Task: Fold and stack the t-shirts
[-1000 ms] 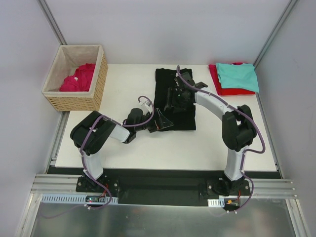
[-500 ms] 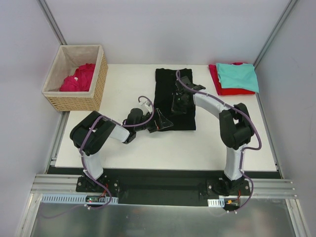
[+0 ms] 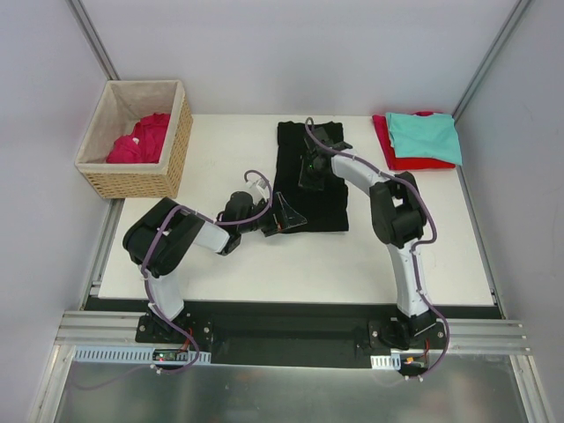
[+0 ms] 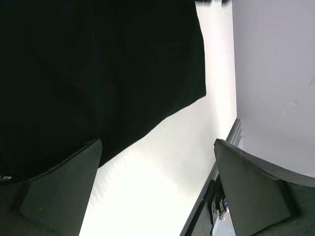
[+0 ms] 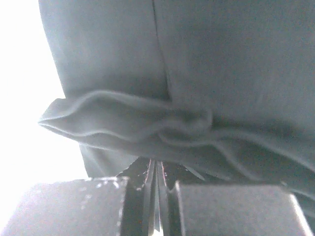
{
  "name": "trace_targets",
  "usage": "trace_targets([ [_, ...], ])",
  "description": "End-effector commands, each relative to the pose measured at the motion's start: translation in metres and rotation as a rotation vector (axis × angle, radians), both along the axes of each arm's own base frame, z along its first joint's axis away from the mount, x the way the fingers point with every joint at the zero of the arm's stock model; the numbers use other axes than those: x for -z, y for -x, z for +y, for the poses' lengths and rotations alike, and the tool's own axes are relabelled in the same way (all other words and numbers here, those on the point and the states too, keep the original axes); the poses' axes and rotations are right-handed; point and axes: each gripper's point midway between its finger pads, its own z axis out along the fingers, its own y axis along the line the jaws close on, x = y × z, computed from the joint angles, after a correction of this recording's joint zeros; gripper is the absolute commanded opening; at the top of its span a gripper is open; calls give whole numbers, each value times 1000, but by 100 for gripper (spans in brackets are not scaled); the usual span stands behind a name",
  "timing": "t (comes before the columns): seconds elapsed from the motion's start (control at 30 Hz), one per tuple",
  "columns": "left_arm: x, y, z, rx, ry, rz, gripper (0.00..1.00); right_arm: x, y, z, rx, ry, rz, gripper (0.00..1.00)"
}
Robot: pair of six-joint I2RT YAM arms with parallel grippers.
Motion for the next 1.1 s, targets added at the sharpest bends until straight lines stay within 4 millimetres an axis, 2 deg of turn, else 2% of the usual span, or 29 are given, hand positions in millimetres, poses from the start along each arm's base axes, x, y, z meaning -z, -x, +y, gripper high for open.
trace_targets([
  [0.0, -2, 4, 1, 36, -7, -10, 99, -14, -42, -4, 37, -3, -77, 1],
  [0.03, 1, 4, 1, 36, -8, -1, 99, -22, -52, -4, 42, -9, -102, 1],
  [0.1, 3, 5, 1, 40, -9, 4, 99, -19, -59, -6, 46, -2, -100, 1],
  [0.13, 5, 5, 2, 40, -11, 10, 99, -26, -69, -8, 58, -10, -121, 1],
  [0.17, 7, 5, 2, 38, -11, 16, 99, -21, -72, -9, 59, -4, -118, 1],
  [0.27, 6, 4, 1, 43, -5, 17, 99, -23, -85, -19, 89, 14, -142, 1],
  [0.33, 7, 5, 1, 45, -3, 22, 99, -24, -91, -29, 108, 29, -154, 1],
  [0.37, 6, 4, 1, 45, -2, 20, 99, -22, -88, -33, 106, 38, -147, 1],
  [0.4, 5, 4, 1, 43, -1, 18, 99, -37, -87, -35, 109, 27, -170, 1],
  [0.43, 4, 4, 1, 45, 1, 18, 99, -43, -84, -36, 105, 29, -182, 1],
  [0.47, 3, 4, 1, 44, 2, 18, 99, -48, -79, -38, 103, 31, -191, 0],
  [0.5, 2, 4, 0, 45, 4, 16, 99, -43, -68, -43, 94, 48, -177, 1],
  [0.53, -1, 4, 0, 45, 10, 12, 99, -68, -63, -48, 101, 45, -223, 1],
  [0.57, -3, 4, 0, 43, 11, 7, 99, -74, -56, -52, 101, 53, -233, 1],
  [0.6, -5, 4, 0, 43, 11, 5, 99, -63, -40, -60, 100, 80, -203, 1],
  [0.63, -10, 4, 0, 42, 14, -5, 99, -89, -33, -65, 110, 62, -249, 1],
  [0.67, -10, 4, 2, 43, 0, 0, 99, -95, -25, -69, 115, 56, -256, 1],
  [0.7, -20, 3, 0, 46, 3, -20, 99, -84, -7, -75, 112, 68, -230, 1],
  [0.73, -24, 3, 0, 51, -3, -25, 99, -107, 1, -77, 114, 43, -275, 1],
  [0.8, -37, 2, -1, 66, -23, -41, 99, -112, 15, -89, 129, 84, -306, 1],
  [0.83, -45, 2, -2, 76, -24, -53, 99, -102, 27, -101, 135, 130, -292, 1],
  [0.87, -56, -1, -4, 83, -23, -76, 99, -119, 33, -107, 145, 126, -335, 1],
  [0.9, -64, 2, -4, 96, -31, -76, 99, -120, 39, -114, 153, 145, -343, 5],
  [0.93, -70, 2, -5, 108, -42, -91, 99, -117, 45, -126, 166, 193, -349, 16],
  [0.97, -83, 0, -7, 113, -35, -117, 99, -128, 51, -134, 177, 205, -372, 21],
  [1.0, -96, 1, -8, 119, -26, -144, 99, -130, 55, -139, 180, 219, -381, 31],
  [1.07, -107, 5, -7, 127, -41, -149, 99, -126, 69, -145, 176, 232, -358, 45],
])
